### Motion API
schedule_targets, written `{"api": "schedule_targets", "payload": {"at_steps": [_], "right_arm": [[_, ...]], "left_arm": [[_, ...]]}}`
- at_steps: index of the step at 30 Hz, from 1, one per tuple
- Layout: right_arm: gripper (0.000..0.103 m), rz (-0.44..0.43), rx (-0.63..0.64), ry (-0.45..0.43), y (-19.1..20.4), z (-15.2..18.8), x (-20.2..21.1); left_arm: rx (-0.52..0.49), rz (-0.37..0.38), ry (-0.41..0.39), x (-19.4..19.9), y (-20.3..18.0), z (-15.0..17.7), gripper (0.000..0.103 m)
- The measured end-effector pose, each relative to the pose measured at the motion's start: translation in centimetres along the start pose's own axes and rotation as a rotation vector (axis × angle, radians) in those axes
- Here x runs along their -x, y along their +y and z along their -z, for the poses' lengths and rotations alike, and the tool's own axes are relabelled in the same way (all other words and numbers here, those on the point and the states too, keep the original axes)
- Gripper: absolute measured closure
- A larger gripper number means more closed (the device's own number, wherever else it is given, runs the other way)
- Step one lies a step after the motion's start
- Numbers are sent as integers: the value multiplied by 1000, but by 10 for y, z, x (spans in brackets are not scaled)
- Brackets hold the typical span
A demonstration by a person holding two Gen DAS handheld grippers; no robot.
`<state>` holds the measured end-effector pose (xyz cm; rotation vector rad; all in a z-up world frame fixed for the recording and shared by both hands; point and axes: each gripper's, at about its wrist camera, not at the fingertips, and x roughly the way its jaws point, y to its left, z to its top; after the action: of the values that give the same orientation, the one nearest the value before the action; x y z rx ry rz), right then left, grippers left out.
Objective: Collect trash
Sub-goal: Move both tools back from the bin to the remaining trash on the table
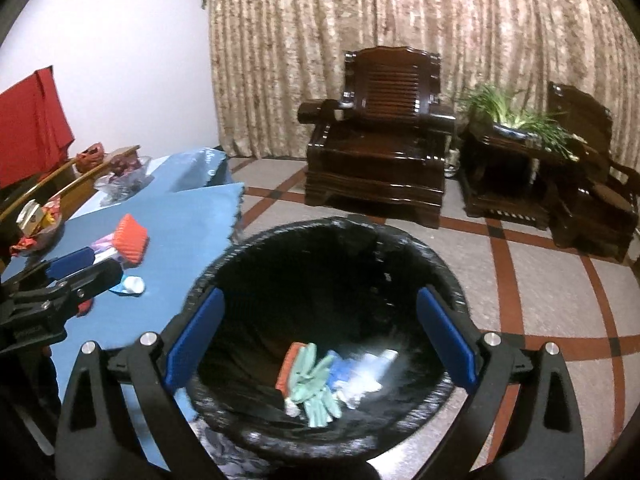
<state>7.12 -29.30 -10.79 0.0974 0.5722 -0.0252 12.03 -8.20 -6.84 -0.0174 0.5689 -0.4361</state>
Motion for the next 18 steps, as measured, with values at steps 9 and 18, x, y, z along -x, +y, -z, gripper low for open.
{"api": "schedule_targets", "payload": {"at_steps": [9,18], "right_arm": [[9,-132,65,-2,66,-12,-11],[9,-253,155,9,137,-20,-29]], "left_arm": [[73,-168,-25,42,68,17,13],[133,-324,-33,70,133,37,13]]}}
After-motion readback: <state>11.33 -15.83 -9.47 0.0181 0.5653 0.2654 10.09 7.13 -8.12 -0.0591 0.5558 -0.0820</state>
